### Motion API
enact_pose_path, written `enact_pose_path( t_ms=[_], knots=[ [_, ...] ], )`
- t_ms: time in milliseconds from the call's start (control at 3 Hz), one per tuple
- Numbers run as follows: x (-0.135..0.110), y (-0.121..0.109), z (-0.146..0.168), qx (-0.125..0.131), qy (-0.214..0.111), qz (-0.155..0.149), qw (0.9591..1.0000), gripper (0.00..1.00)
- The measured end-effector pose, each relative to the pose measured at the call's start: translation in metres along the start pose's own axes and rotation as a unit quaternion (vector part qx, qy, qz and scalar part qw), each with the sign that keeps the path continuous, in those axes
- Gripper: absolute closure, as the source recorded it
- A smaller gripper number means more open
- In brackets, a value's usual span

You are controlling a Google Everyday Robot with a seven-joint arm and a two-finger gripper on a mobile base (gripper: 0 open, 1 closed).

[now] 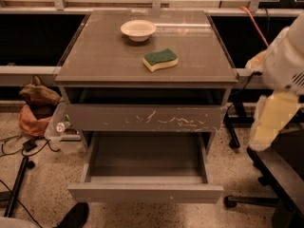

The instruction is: Close middle drawer

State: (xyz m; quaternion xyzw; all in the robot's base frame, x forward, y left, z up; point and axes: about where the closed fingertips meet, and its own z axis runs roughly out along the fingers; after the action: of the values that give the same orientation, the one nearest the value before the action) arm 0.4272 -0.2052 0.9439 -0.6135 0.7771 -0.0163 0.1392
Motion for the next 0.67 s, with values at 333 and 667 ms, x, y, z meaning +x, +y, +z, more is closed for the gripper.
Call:
enact_pose_path(
  t_ms=[333,667],
  knots=[
    [-0.007,0.042,0.065,-0.066,-0.016,-0.015,0.9976,0.0],
    [-0.017,0.079,0.125,-0.123,-0.038,-0.042,0.9908,0.0]
  ],
)
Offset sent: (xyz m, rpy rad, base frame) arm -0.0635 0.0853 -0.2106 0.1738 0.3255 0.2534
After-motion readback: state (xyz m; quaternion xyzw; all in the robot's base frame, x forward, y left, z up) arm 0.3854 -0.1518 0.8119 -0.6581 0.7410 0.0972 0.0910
